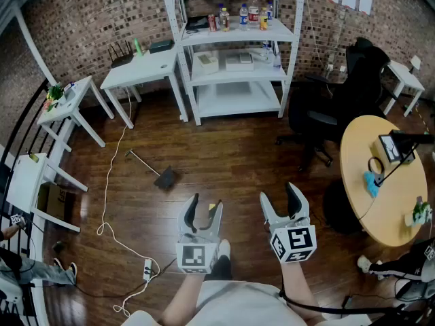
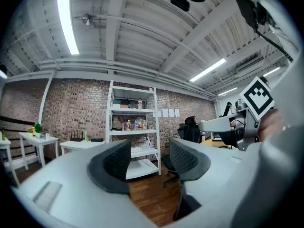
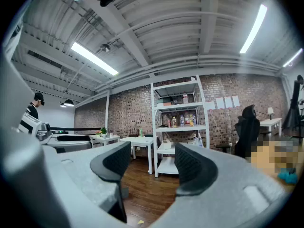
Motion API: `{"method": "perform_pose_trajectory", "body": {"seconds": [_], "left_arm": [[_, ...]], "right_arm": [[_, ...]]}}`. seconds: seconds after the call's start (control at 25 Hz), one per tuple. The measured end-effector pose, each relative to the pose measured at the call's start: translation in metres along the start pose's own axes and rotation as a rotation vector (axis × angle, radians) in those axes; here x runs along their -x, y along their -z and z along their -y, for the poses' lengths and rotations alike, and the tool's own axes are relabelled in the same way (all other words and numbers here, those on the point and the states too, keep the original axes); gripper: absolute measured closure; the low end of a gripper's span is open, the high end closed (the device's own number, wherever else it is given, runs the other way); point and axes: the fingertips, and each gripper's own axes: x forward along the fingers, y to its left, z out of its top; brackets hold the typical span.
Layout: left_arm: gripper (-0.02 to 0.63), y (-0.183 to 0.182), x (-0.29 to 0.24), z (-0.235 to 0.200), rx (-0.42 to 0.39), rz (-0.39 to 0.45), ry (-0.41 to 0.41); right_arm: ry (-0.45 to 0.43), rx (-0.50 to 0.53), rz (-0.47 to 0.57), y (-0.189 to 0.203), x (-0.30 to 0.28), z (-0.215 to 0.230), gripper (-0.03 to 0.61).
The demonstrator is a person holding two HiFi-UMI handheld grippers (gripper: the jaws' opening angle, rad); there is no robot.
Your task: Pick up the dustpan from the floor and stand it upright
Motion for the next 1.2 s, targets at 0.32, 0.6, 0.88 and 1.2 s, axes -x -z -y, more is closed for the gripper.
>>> {"method": "perform_pose_trajectory", "body": {"seconds": [0.32,0.6,0.88,1.2], "left_arm": [[0.356,0.005,-0.083,-0.11,-0.018,-0.02,0.015],[0.339,0.022,-0.14,-0.16,0.034,-0.093,0.003],[0.346,0.044,-0.215,-0.22,0.045,-0.104,-0.061],[0.373,0.032,-0.326,-0.32,-0.035,-0.049,-0.226]], "right_arm": [[-0.079,0.006,-0.015,-0.01,-0.142,-0.064,0.301],[-0.101,0.035,-0.127,0.01,-0.212,-0.072,0.301],[-0.177,0.014,-0.108,0.008,-0.326,-0.058,0.301],[-0.368,-0.001,-0.115,0.0,-0.504,-0.061,0.302]]}}
